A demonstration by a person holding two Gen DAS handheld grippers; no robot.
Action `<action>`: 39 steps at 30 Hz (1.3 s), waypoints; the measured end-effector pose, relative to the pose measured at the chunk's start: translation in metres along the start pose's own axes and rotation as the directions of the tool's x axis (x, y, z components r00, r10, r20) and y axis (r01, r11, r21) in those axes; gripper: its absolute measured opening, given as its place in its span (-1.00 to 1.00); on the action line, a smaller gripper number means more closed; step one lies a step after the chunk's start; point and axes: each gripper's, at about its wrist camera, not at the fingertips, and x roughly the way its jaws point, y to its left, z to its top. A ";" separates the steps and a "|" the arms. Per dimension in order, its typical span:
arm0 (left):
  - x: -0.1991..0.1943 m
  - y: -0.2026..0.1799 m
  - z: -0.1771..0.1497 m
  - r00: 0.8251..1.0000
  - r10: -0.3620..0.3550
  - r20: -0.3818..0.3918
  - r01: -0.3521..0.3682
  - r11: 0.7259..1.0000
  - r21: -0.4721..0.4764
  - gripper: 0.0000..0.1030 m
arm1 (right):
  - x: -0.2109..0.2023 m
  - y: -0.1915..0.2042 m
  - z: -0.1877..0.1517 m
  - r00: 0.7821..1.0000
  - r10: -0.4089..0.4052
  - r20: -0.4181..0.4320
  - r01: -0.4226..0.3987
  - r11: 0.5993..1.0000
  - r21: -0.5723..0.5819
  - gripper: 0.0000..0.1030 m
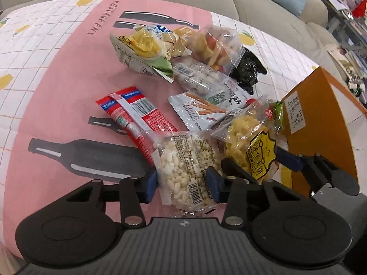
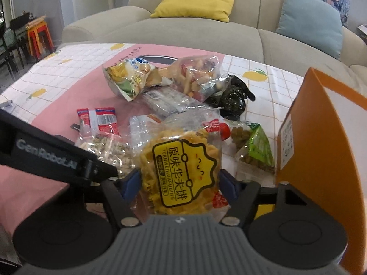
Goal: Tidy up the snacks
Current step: 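Grasp the yellow waffle bag with right gripper while left grasps the clear puff bag, then carry both bags over the orange box and lower them inside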
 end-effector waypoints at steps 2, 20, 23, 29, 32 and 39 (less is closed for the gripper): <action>-0.008 0.003 -0.001 0.999 -0.021 0.025 0.022 1.000 -0.015 -0.24 | -0.002 0.000 0.001 1.000 -0.006 -0.008 0.007 1.000 0.013 0.25; -0.060 0.004 -0.006 0.990 -0.031 0.140 0.032 0.999 -0.006 -0.50 | -0.043 0.004 0.006 1.000 0.028 -0.001 -0.027 0.998 0.055 -0.02; -0.074 0.004 -0.006 0.986 -0.027 0.167 0.028 1.000 -0.003 -0.51 | -0.061 0.003 0.011 0.999 0.031 0.028 -0.033 0.997 0.064 -0.04; -0.099 -0.004 -0.004 0.977 -0.021 0.210 0.019 1.000 0.014 -0.52 | -0.091 -0.003 0.019 0.997 0.046 0.067 -0.053 0.992 0.112 -0.08; -0.116 -0.014 -0.003 0.969 -0.038 0.243 0.030 0.999 0.034 -0.54 | -0.113 -0.008 0.023 0.993 0.050 0.108 -0.064 0.990 0.128 -0.09; -0.151 -0.051 0.005 0.946 -0.090 0.310 0.052 0.990 0.130 -0.57 | -0.157 -0.029 0.037 0.984 0.041 0.171 -0.068 0.985 0.157 -0.10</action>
